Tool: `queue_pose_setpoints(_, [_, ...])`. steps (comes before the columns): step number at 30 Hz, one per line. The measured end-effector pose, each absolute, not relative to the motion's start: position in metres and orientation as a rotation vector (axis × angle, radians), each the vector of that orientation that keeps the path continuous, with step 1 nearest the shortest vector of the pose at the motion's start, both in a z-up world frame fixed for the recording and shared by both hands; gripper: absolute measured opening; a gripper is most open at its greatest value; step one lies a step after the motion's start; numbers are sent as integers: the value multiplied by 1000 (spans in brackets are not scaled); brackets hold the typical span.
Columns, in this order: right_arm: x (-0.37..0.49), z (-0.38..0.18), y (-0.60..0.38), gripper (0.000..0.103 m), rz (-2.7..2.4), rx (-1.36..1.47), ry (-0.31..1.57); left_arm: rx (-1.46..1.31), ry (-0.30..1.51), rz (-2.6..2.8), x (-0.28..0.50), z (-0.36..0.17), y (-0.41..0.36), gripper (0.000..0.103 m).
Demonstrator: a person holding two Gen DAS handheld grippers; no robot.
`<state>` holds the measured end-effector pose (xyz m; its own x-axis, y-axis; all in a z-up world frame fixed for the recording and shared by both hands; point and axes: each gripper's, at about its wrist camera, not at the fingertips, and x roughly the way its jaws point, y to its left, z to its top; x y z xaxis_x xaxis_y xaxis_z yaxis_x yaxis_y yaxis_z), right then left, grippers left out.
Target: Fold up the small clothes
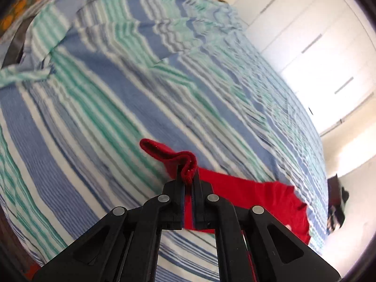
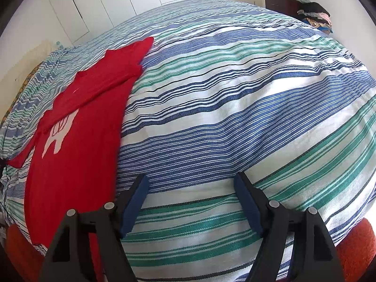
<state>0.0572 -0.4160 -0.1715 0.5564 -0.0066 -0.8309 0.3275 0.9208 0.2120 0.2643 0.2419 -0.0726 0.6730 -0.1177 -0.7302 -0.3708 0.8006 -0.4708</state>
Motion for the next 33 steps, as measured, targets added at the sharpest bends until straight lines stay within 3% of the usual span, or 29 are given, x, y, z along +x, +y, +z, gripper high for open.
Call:
queue_pose_setpoints(6, [56,-171,-422,75,-187,410,960,-354,735,-178,292,24,56,1])
queue_pose_setpoints(11, [52,-170,-424,75,-172,427,950,-97,719,-321,280,23,-107,5])
queue_pose_setpoints(13, [51,-170,-425,75,-166,433,947,9,800,-309,271,-11,-161,23])
queue_pose_setpoints(14, [52,-170,-425,75,-165,432,948,68,866,-305,266,-35,-181,60])
queue_pose_setpoints(15, [52,-170,-424,75,-165,429,949,119,911,-295,257,-56,-194,77])
queue_pose_setpoints(18, [49,-169,-424,75,-159,422,951,198,953,-346,204,-99,-195,76])
queue_pose_setpoints(22, [42,-170,-425,75,-143,424,930,172,966,-384,151,-114,-135,76])
queue_pose_setpoints(29, [43,-171,-424,77,-144,419,927,-100,1087,-127,159,-145,24,75])
queue_pose_setpoints(31, [44,-171,-423,79,-147,418,926,-184,1089,-127,153,-150,40,75])
queue_pose_setpoints(33, [46,-171,-420,80,-154,407,930,-169,1064,-142,142,-154,37,82])
